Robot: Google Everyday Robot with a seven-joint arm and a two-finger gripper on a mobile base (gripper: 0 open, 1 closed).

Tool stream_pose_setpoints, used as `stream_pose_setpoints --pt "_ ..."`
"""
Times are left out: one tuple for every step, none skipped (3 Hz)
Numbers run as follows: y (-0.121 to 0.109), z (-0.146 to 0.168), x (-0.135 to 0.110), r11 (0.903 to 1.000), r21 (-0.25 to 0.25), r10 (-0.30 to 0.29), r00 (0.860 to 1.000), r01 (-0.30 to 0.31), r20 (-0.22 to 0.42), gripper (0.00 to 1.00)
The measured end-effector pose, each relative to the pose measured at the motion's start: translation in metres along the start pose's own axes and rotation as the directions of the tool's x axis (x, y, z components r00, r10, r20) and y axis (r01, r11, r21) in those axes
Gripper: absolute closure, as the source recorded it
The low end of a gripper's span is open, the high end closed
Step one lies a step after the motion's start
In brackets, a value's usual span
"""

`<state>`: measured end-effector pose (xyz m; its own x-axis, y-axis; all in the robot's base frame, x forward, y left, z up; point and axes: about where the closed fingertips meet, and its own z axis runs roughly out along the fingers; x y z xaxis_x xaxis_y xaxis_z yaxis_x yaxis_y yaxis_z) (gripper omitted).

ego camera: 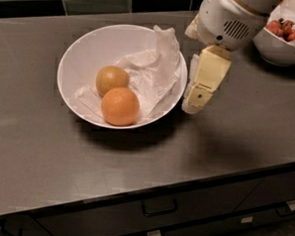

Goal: Pick orange from white bowl

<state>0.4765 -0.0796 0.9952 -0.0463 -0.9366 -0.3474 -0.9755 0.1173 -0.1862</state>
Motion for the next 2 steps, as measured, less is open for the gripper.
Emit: stream_pose_setpoints --pt "-0.0071 0.0173 -0.0332 0.9998 -0.017 0.013 0.999 -0.012 0.04 0.0" --pt "-0.0071 0.0173 -0.0333 0.9998 -0.016 0.013 0.999 -0.012 0.04 0.0"
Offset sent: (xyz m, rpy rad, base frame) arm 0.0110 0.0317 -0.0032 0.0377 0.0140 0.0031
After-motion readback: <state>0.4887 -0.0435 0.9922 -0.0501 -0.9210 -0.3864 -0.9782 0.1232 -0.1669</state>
